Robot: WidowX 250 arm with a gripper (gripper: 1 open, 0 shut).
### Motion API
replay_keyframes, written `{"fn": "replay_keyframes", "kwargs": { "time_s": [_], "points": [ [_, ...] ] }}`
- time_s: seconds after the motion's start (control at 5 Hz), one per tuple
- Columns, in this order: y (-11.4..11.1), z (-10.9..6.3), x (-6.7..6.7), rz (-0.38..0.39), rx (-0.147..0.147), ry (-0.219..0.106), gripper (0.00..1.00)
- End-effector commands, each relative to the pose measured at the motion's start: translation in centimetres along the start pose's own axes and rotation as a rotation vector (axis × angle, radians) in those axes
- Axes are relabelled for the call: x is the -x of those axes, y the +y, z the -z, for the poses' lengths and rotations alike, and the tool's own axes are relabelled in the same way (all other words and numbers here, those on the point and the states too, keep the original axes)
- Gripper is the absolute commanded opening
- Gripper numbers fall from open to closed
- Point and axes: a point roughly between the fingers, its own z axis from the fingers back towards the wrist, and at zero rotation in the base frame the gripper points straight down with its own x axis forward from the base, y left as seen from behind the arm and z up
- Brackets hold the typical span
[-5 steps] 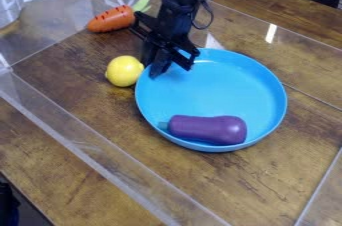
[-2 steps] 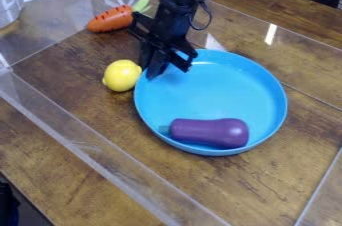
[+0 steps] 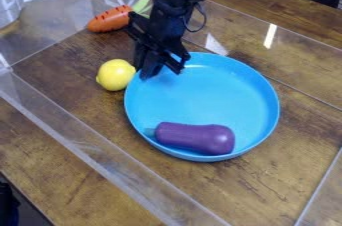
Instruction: Remove the lemon from the blue tray and put it on the table
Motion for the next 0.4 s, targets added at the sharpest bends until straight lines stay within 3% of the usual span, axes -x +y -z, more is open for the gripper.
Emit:
{"fn": "replay_keyframes", "kwargs": {
  "time_s": [0.0, 0.2],
  "points": [
    [1.8, -3.1, -1.0, 0.011, -0.024, -0.079, 0.00],
    [1.8, -4.6, -2.1, 0.049, -0.035, -0.109, 0.00]
  ]
}}
